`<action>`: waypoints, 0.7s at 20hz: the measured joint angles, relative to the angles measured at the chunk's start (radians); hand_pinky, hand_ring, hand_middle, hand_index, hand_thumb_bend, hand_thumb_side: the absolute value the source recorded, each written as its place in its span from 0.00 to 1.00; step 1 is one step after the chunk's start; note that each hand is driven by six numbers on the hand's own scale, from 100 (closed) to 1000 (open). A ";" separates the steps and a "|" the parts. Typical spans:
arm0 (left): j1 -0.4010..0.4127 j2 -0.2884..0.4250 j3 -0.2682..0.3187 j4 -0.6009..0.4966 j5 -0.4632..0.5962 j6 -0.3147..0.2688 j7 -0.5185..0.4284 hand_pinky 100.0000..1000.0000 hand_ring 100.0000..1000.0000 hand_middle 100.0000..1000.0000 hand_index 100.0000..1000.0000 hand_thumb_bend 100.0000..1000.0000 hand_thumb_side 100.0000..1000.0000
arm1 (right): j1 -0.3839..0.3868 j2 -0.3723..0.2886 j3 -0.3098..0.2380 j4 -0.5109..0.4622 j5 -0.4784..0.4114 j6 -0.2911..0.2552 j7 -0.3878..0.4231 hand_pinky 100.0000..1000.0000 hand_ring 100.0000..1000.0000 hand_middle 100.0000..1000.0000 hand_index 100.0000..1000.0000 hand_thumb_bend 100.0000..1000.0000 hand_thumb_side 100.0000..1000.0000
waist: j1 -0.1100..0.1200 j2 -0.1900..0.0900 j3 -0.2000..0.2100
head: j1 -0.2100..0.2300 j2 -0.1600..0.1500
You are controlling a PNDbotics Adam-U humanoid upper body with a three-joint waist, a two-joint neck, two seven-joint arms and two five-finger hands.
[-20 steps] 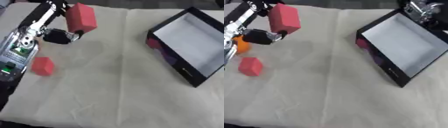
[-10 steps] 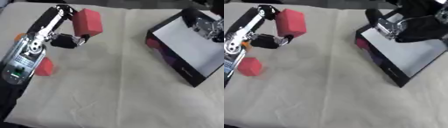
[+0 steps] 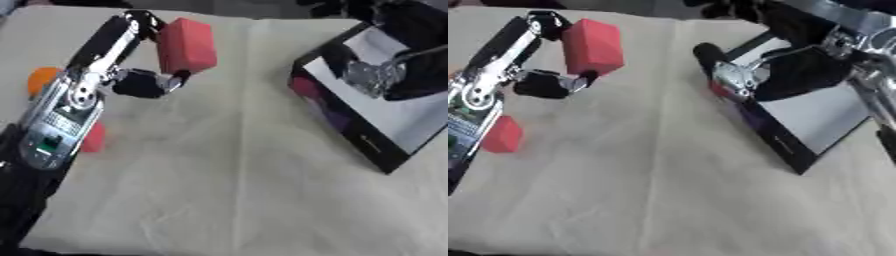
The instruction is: Pick up the objects with one hand, pass them to the other hand, and then place them into the box on the other side of the table.
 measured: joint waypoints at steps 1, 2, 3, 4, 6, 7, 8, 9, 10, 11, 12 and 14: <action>-0.003 -0.008 -0.002 0.003 0.000 -0.003 0.000 0.79 0.68 0.65 0.44 0.00 0.13 | -0.005 0.005 0.005 0.004 0.008 -0.001 0.005 0.95 0.97 1.00 1.00 0.00 0.18 | -0.001 0.000 0.000 | 0.000 0.000; -0.005 -0.014 -0.005 0.006 0.000 -0.006 -0.001 0.79 0.68 0.65 0.44 0.00 0.13 | -0.010 0.009 0.010 0.009 0.017 -0.002 0.011 0.95 0.97 1.00 1.00 0.00 0.17 | -0.003 0.000 0.001 | 0.000 0.000; -0.006 -0.022 -0.006 0.009 0.000 -0.008 -0.003 0.79 0.68 0.65 0.44 0.00 0.13 | -0.015 0.013 0.015 0.013 0.028 -0.004 0.016 0.95 0.98 1.00 1.00 0.00 0.17 | -0.005 0.000 0.001 | -0.001 0.000; -0.008 -0.028 -0.010 0.011 0.000 -0.011 -0.006 0.79 0.67 0.65 0.44 0.00 0.13 | -0.021 0.017 0.019 0.019 0.040 -0.005 0.023 0.95 0.98 1.00 1.00 0.00 0.16 | -0.005 0.000 0.001 | -0.001 0.000; -0.014 -0.040 -0.016 0.015 -0.001 -0.018 -0.012 0.79 0.68 0.65 0.44 0.00 0.13 | -0.030 0.027 0.029 0.035 0.068 -0.008 0.034 0.95 0.98 1.00 1.00 0.00 0.15 | -0.005 0.000 0.003 | -0.004 0.000; -0.015 -0.046 -0.019 0.016 -0.001 -0.021 -0.016 0.79 0.67 0.65 0.44 0.00 0.13 | -0.032 0.030 0.033 0.047 0.084 -0.011 0.039 0.94 0.98 1.00 1.00 0.00 0.13 | -0.005 0.000 0.004 | -0.004 0.000; -0.015 -0.050 -0.022 0.016 -0.002 -0.025 -0.019 0.79 0.67 0.65 0.44 0.00 0.12 | -0.035 0.035 0.037 0.059 0.102 -0.014 0.044 0.94 0.98 1.00 1.00 0.00 0.09 | -0.005 0.000 0.006 | -0.005 0.000; -0.017 -0.054 -0.024 0.016 -0.004 -0.028 -0.022 0.79 0.67 0.65 0.44 0.00 0.12 | -0.039 0.040 0.041 0.072 0.122 -0.018 0.049 0.94 0.98 1.00 1.00 0.00 0.08 | -0.005 0.000 0.007 | -0.008 0.000; -0.019 -0.059 -0.026 0.016 -0.005 -0.030 -0.024 0.79 0.67 0.65 0.44 0.00 0.12 | -0.041 0.046 0.045 0.086 0.141 -0.024 0.054 0.95 0.98 1.00 1.00 0.00 0.07 | -0.005 0.000 0.008 | -0.010 0.000; -0.020 -0.063 -0.029 0.016 -0.006 -0.032 -0.026 0.79 0.67 0.65 0.44 0.00 0.12 | -0.044 0.051 0.048 0.101 0.159 -0.030 0.058 0.95 0.98 1.00 1.00 0.00 0.05 | -0.005 0.000 0.009 | -0.012 0.000; -0.022 -0.068 -0.030 0.016 -0.008 -0.034 -0.027 0.79 0.67 0.65 0.44 0.00 0.12 | -0.047 0.057 0.052 0.115 0.176 -0.036 0.060 0.95 0.98 1.00 1.00 0.00 0.03 | -0.005 0.000 0.011 | -0.014 0.000; -0.024 -0.075 -0.033 0.016 -0.010 -0.038 -0.029 0.78 0.67 0.65 0.44 0.00 0.12 | -0.051 0.068 0.056 0.139 0.203 -0.048 0.061 0.95 0.97 1.00 1.00 0.00 0.00 | -0.005 0.000 0.014 | -0.018 0.000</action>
